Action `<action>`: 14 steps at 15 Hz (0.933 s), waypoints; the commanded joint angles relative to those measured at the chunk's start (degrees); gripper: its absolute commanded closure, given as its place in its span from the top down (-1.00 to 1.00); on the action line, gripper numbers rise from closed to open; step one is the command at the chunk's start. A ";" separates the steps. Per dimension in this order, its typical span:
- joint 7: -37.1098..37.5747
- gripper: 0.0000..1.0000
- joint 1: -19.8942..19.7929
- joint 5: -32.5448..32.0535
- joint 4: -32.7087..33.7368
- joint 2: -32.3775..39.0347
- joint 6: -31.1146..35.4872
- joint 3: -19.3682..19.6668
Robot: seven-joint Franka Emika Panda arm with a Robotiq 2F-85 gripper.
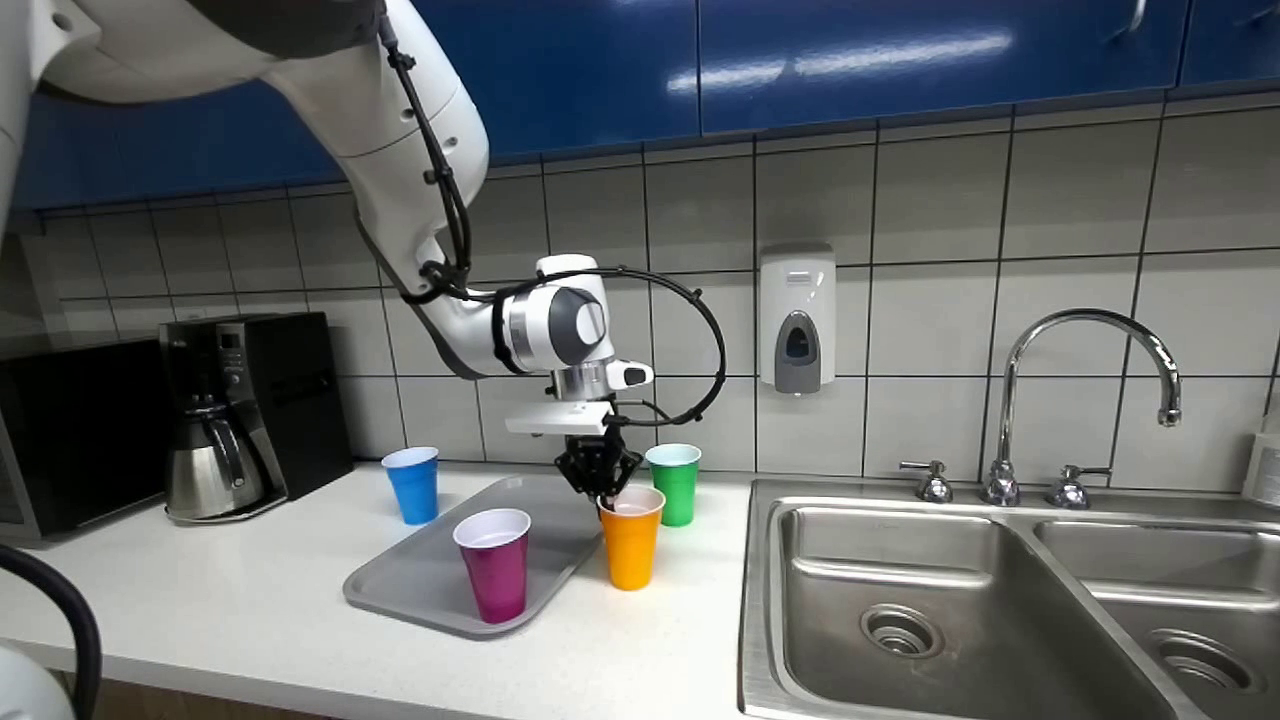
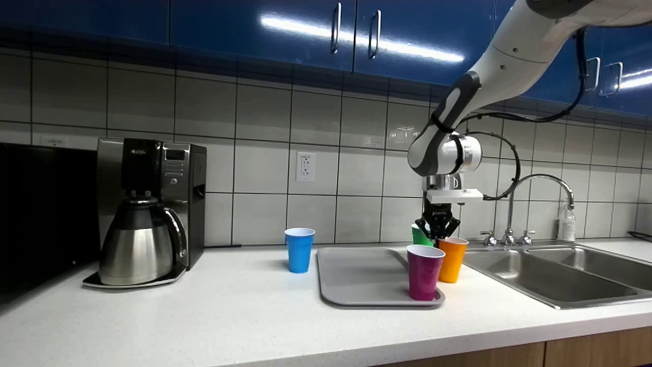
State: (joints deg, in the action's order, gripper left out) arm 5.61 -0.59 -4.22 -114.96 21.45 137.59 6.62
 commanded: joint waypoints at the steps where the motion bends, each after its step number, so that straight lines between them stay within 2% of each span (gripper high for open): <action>1: 1.08 -0.98 -0.09 -0.99 1.57 -0.81 -3.25 -0.20; 14: -0.20 -0.98 0.98 -0.13 1.63 -4.95 -5.37 -2.58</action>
State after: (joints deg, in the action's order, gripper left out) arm 5.56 0.22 -4.22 -113.20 18.37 134.63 5.34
